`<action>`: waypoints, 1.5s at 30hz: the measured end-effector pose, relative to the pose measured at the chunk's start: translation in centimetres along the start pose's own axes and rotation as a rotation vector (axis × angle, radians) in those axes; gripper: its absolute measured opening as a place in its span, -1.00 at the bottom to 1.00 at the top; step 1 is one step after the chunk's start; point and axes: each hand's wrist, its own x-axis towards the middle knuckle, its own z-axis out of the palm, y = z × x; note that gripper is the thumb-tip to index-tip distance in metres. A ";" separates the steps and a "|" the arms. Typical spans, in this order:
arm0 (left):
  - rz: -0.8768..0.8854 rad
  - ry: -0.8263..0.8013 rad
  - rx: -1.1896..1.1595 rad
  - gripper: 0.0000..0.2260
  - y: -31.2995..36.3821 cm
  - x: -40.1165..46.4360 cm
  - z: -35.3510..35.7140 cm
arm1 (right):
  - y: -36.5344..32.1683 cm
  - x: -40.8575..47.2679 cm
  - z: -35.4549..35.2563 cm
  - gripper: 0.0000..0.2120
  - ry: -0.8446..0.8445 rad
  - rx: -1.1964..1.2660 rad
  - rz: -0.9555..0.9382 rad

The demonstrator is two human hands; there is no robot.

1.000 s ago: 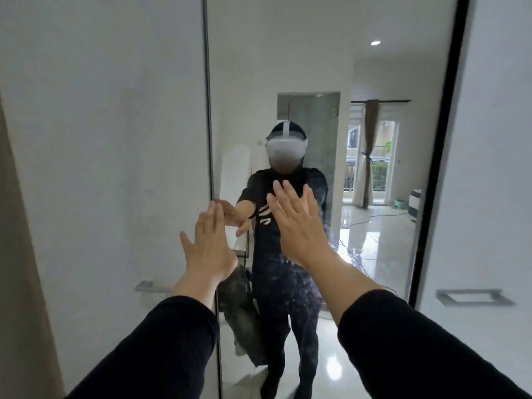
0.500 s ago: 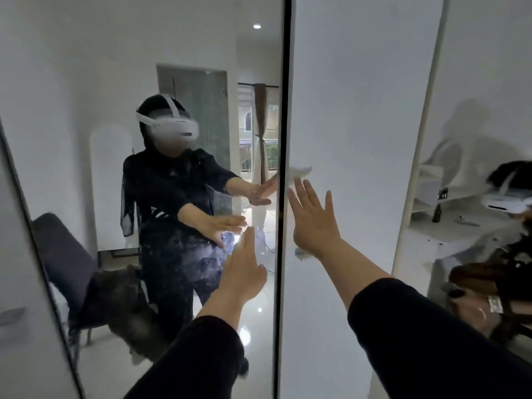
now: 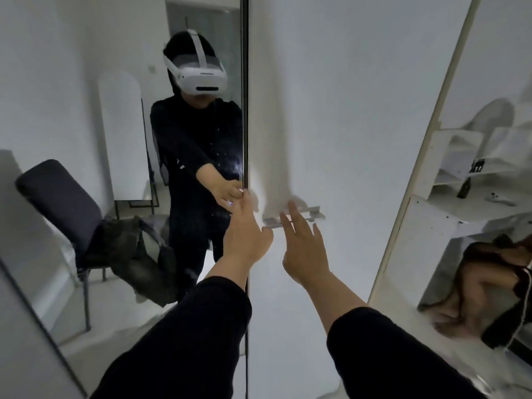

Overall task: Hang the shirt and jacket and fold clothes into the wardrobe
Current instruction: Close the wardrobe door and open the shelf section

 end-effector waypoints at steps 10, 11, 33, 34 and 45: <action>-0.053 0.016 -0.205 -0.54 1.9 -2.1 -0.8 | 0.2 -1.9 -2.8 -0.32 -0.073 0.054 0.026; -0.036 0.027 -0.170 -0.57 2.1 -2.7 -1.0 | 0.2 -2.4 -3.2 -0.34 -0.078 0.071 0.033; 0.669 -0.301 0.085 -0.66 10.7 -13.3 -1.9 | -2.1 -5.3 -25.8 -0.31 0.512 0.243 0.385; 0.670 -0.345 0.074 -0.55 11.7 -13.6 -1.1 | -1.5 -6.0 -26.2 -0.33 0.536 0.278 0.428; 0.824 -0.496 -0.013 -0.19 20.4 -18.0 9.2 | 7.7 -11.9 -29.6 -0.54 0.764 0.338 0.689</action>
